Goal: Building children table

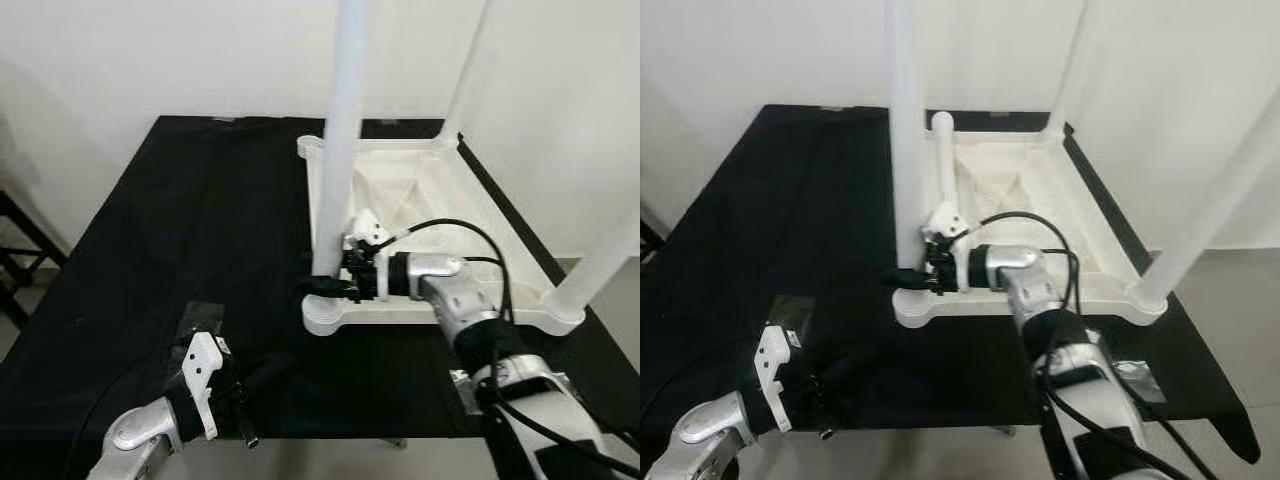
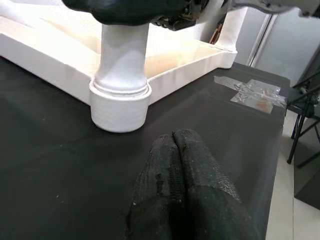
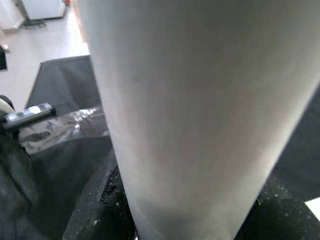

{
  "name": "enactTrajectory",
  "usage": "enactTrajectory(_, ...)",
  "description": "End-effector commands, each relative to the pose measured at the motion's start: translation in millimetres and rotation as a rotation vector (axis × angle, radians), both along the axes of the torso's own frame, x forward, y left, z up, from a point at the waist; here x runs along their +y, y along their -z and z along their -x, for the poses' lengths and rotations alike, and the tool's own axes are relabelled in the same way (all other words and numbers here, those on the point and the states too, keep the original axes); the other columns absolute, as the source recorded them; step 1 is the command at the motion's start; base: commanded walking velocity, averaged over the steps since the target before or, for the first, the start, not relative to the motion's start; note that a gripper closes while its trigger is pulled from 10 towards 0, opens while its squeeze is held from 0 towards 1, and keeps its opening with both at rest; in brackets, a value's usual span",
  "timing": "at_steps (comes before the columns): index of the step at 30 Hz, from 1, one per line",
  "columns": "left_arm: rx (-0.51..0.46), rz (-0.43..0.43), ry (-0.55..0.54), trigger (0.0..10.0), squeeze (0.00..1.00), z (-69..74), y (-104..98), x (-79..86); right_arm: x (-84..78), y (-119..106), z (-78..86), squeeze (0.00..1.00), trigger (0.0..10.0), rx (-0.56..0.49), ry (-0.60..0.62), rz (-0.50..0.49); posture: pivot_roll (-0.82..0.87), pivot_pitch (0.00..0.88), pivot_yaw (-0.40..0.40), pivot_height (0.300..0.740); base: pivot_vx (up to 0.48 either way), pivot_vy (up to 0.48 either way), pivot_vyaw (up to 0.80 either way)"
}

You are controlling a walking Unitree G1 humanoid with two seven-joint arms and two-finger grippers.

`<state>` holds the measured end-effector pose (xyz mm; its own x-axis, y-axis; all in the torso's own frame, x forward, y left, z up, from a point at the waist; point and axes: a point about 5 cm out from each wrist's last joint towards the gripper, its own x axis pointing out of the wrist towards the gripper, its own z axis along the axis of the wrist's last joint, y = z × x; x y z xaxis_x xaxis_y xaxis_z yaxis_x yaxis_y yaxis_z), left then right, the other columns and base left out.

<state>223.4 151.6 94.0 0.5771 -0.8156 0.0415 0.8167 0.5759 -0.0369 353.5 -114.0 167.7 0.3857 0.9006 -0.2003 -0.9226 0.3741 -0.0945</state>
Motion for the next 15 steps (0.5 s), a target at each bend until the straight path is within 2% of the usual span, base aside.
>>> enactTrajectory(1, 0.024, -0.001, 0.002, 10.0, 0.0, 2.4, 3.2, 3.0, -15.7, 6.2, -2.6, 0.0, 0.0, 0.006, 0.175, 0.037, 0.01, 0.065, -0.052, 0.74, 0.0, 0.0, 0.0)
enactTrajectory(2, 0.026, 0.0, 0.002, 10.0, 0.0, 2.3, 3.1, 3.6, -14.0, 18.0, -0.7, 0.0, 0.0, 0.038, 0.32, 0.039, 0.01, 0.067, -0.05, 0.74, 0.0, 0.0, 0.0)
enactTrajectory(3, 0.028, 0.0, 0.003, 10.0, 0.0, 2.0, 3.2, 4.5, -13.9, 31.3, -1.8, 0.0, 0.0, 0.066, 0.591, 0.013, 0.0, 0.071, -0.045, 0.74, 0.0, 0.0, 0.0)
enactTrajectory(4, 0.028, 0.0, 0.003, 10.0, 0.0, 2.0, 3.2, 4.5, -13.9, 31.3, -1.8, 0.0, 0.0, 0.066, 0.591, 0.013, 0.0, 0.071, -0.045, 0.74, 0.0, 0.0, 0.0)
enactTrajectory(5, 0.03, 0.001, 0.004, 10.0, 0.0, 1.7, 3.2, 5.0, -16.5, 45.7, 3.6, 0.0, 0.0, 0.099, 0.861, 0.01, 0.0, 0.072, -0.042, 0.74, 0.0, 0.0, 0.0)
enactTrajectory(6, 0.03, 0.001, 0.004, 10.0, 0.0, 1.7, 3.2, 5.0, -16.5, 45.7, 3.6, 0.0, 0.0, 0.099, 0.861, 0.01, 0.0, 0.072, -0.042, 0.74, 0.0, 0.0, 0.0)
enactTrajectory(7, 0.032, -0.001, 0.007, 10.0, 0.0, 1.3, 3.0, 5.0, 2.8, 60.3, 23.2, 0.0, 0.0, 0.136, 0.841, 0.018, 0.01, 0.079, -0.032, 0.74, 0.0, 0.0, 0.0)
enactTrajectory(8, 0.034, -0.003, 0.009, 10.0, 0.0, 1.0, 3.4, 5.5, 25.3, 68.2, 41.0, 0.0, 0.0, 0.154, 0.765, 0.013, 0.0, 0.075, -0.028, 0.74, 0.0, 0.0, 0.0)
enactTrajectory(9, 0.036, -0.005, 0.011, 10.0, 0.0, 0.7, 3.6, 5.2, 40.2, 69.8, 49.9, 0.0, 0.0, 0.153, 0.668, 0.01, 0.0, 0.069, -0.022, 0.74, 0.0, 0.0, 0.0)
enactTrajectory(11, 0.036, -0.005, 0.011, 10.0, 0.0, 0.7, 3.6, 5.2, 40.2, 69.8, 49.9, 0.0, 0.0, 0.153, 0.668, 0.01, 0.0, 0.069, -0.022, 0.74, 0.0, 0.0, 0.0)
enactTrajectory(12, 0.038, -0.007, 0.013, 10.0, 0.0, 0.5, 3.8, 5.0, 46.2, 69.3, 50.4, 0.0, 0.0, 0.142, 0.616, 0.017, 0.0, 0.069, -0.022, 0.74, 0.0, 0.0, 0.0)
enactTrajectory(13, 0.038, -0.007, 0.013, 10.0, 0.0, 0.5, 3.8, 5.0, 46.2, 69.3, 50.4, 0.0, 0.0, 0.142, 0.616, 0.017, 0.0, 0.069, -0.022, 0.74, 0.0, 0.0, 0.0)
enactTrajectory(14, 0.04, -0.009, 0.015, 10.0, 0.0, 0.2, 4.4, 4.7, 44.1, 66.2, 42.9, 0.0, 0.0, 0.121, 0.61, 0.029, 0.01, 0.061, -0.04, 0.74, 0.0, 0.0, 0.0)
enactTrajectory(15, 0.04, -0.009, 0.015, 10.0, 0.0, 0.2, 4.4, 4.7, 44.1, 66.2, 42.9, 0.0, 0.0, 0.121, 0.61, 0.029, 0.01, 0.061, -0.04, 0.74, 0.0, 0.0, 0.0)
